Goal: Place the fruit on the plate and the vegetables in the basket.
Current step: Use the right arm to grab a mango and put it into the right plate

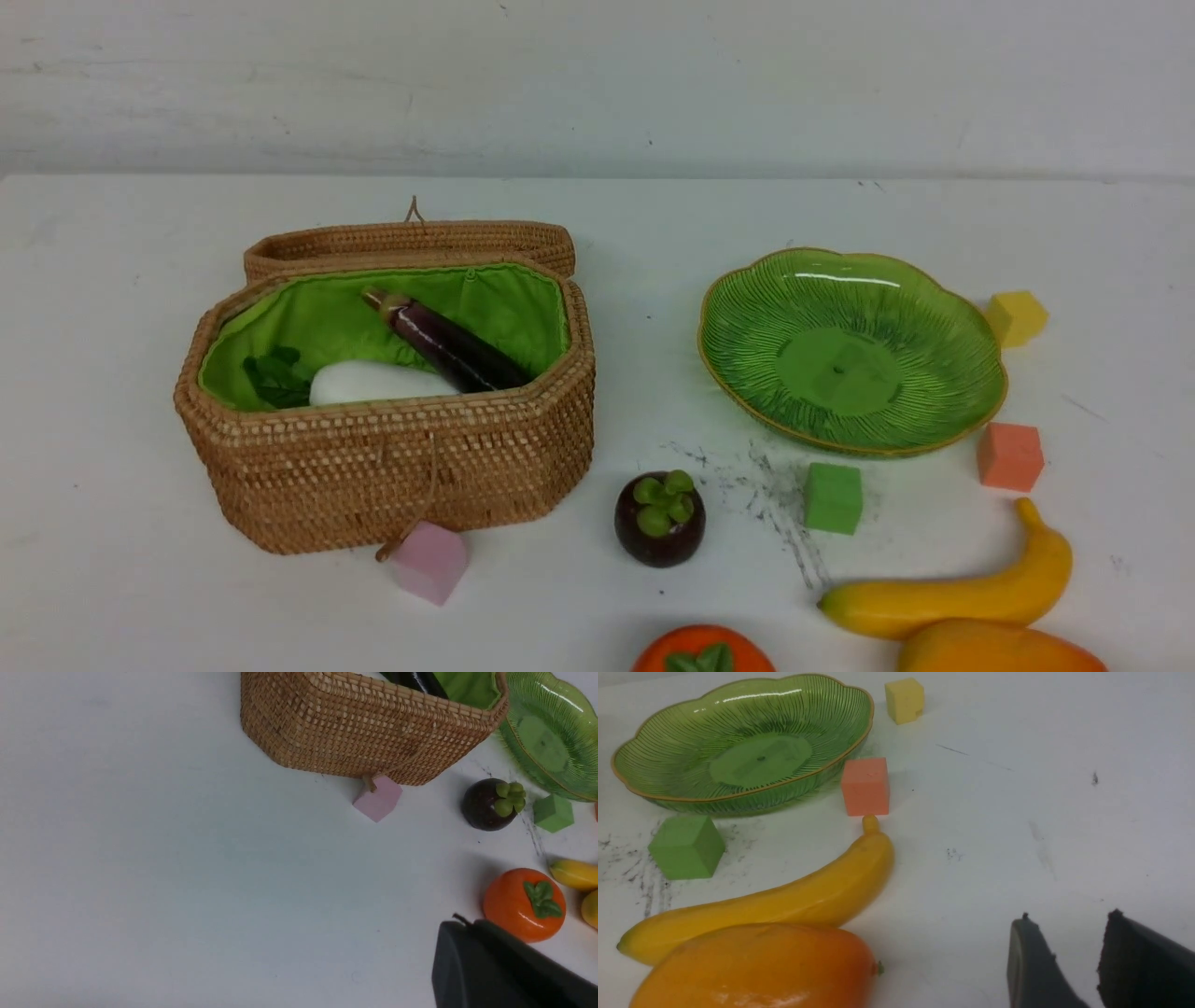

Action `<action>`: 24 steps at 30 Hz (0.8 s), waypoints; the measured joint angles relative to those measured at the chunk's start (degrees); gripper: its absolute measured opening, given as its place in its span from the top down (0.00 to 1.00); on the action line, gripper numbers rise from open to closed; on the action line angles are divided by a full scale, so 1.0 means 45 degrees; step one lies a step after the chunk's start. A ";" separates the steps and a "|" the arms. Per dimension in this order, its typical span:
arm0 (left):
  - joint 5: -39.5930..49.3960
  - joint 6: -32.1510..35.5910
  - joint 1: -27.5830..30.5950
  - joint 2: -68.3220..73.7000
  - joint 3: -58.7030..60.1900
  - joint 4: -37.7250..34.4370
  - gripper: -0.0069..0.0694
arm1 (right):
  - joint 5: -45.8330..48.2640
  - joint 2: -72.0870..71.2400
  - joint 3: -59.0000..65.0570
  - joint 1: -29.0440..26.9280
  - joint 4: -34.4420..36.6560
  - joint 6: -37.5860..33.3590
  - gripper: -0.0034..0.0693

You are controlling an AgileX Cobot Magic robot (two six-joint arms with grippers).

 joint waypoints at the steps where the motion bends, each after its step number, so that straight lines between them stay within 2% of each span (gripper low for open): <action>1: 0.0000 0.0000 0.0000 0.0000 0.0000 0.0000 0.93 | 0.0000 0.0000 0.0000 0.0000 0.0000 0.0000 0.62; 6: 0.0000 0.0060 0.0000 0.0000 0.0162 0.0164 0.93 | 0.0000 0.0000 0.0000 0.0000 0.0000 0.0000 0.62; 10: -0.0769 0.0118 0.0000 -0.0062 0.1065 0.1173 0.93 | 0.0000 0.0000 0.0000 0.0000 0.0000 0.0000 0.62; 12: -0.2423 -0.0109 0.0049 -0.0308 0.2172 0.2020 0.93 | 0.0000 0.0000 0.0000 0.0000 0.0000 0.0000 0.62; 13: -0.4220 -0.0413 0.0226 -0.0641 0.3298 0.2448 0.93 | 0.0000 0.0000 0.0000 0.0000 0.0000 0.0000 0.62; 14: -0.4471 -0.0448 0.0254 -0.0739 0.3445 0.2484 0.93 | 0.0000 0.0000 0.0000 0.0000 0.0000 0.0000 0.62; 15: -0.6781 -0.0807 0.0632 -0.1157 0.4829 0.2722 0.93 | 0.0000 0.0000 0.0000 0.0000 0.0000 0.0000 0.62; 19: -1.1161 -0.1982 0.2059 -0.2202 0.7456 0.3155 0.93 | 0.0000 0.0000 0.0000 0.0000 0.0000 0.0000 0.62; 20: -1.1334 -0.2115 0.2146 -0.2311 0.7569 0.3192 0.93 | 0.0000 0.0000 0.0000 0.0000 0.0000 0.0000 0.62; 22: -1.2947 -0.2769 0.3182 -0.2892 0.8699 0.3385 0.92 | 0.0000 0.0000 0.0000 0.0000 0.0000 0.0000 0.62; 24: -1.3511 -0.2938 0.3465 -0.3042 0.9210 0.3554 0.92 | 0.0000 0.0000 0.0000 0.0000 0.0000 0.0000 0.62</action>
